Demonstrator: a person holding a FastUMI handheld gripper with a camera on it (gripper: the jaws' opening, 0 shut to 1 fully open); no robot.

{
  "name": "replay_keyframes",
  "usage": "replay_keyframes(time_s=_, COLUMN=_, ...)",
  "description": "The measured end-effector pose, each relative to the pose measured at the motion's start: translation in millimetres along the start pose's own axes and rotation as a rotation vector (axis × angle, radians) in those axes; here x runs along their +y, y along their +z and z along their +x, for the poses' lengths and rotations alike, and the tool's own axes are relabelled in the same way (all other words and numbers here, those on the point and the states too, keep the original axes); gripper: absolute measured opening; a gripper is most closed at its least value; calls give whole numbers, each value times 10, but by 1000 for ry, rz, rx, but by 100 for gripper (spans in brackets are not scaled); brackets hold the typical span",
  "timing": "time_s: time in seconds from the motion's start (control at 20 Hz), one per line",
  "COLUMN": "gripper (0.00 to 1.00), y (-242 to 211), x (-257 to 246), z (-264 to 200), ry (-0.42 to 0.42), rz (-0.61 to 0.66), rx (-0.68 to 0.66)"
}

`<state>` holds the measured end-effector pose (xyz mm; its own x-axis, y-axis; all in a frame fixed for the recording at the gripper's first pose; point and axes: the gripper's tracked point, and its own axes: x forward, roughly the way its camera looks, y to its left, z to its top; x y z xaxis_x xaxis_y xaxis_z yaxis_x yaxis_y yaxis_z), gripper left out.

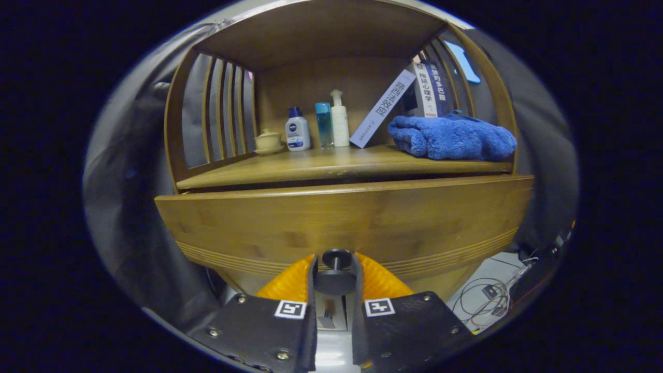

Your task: Pull open the drawer, take out the items inside it, and place them on the countertop above the cabinet.

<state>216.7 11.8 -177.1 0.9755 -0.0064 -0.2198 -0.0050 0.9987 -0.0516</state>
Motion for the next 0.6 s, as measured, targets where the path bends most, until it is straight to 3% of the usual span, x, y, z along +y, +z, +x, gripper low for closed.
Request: replay_keyframes(time_s=0.6, gripper=27, y=-395, x=45, z=-1009, ry=9, rz=18, rx=22)
